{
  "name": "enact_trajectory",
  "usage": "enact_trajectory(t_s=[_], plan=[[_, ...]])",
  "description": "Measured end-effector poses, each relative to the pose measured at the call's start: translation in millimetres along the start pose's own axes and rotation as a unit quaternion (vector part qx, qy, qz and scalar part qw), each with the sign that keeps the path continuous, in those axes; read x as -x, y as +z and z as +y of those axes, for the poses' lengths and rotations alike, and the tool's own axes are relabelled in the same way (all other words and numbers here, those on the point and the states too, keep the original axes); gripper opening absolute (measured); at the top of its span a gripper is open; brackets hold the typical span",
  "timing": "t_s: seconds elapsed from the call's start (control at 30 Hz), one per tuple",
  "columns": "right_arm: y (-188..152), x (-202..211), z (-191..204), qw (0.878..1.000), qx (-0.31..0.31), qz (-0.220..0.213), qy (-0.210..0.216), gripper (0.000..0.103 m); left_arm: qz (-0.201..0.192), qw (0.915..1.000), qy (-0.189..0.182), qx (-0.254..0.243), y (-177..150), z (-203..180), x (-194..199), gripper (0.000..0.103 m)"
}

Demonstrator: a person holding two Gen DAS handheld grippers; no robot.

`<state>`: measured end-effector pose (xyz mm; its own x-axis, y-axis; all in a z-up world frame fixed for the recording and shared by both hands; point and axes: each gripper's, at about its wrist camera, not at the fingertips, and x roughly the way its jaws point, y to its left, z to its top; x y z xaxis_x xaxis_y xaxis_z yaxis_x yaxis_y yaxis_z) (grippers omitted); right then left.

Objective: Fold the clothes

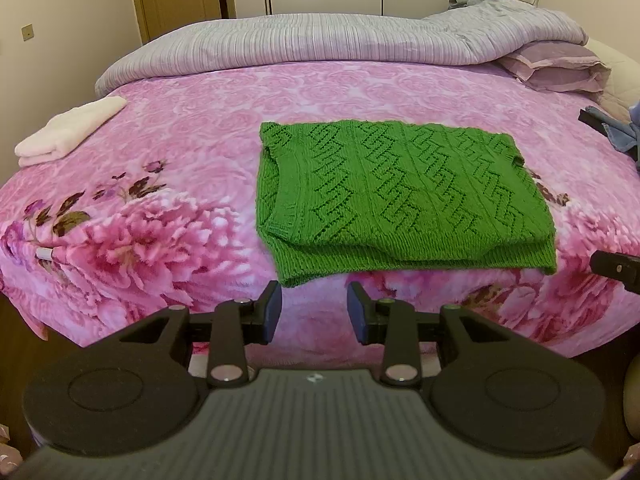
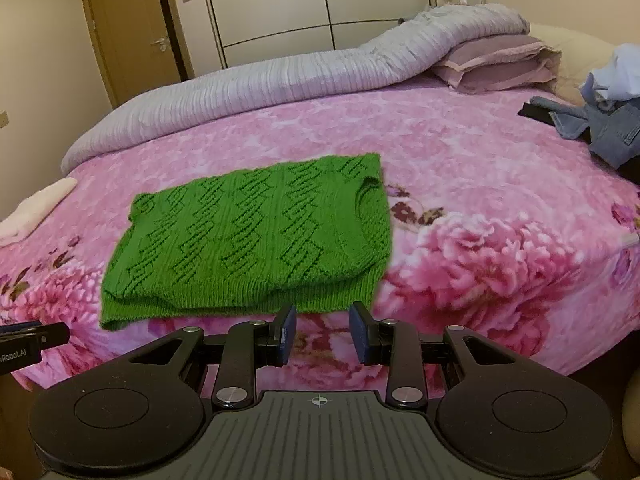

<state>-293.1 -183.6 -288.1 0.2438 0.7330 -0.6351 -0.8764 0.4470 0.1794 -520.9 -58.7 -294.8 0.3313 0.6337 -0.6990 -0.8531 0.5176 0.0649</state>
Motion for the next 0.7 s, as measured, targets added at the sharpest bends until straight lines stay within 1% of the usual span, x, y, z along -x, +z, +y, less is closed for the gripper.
enact_trajectory(t_s=[0.17,0.43,0.6,0.7], plan=[[4,-4,2,1.0,0.009,0.0,-0.002,0.033,0.003,1.0,-0.003,-0.002,5,1,-4,0.032],[8,-19,5,1.0,0.007,0.019,-0.01,0.033,0.009,0.9999,0.0,0.007,13,7,-15,0.032],[16,-28,4,0.999,0.011,0.028,-0.025,0.033,0.01,0.9998,-0.003,0.014,21,14,-21,0.032],[26,-35,-3,0.999,0.014,0.028,-0.038,0.033,0.013,0.9997,-0.008,0.018,29,19,-28,0.032]])
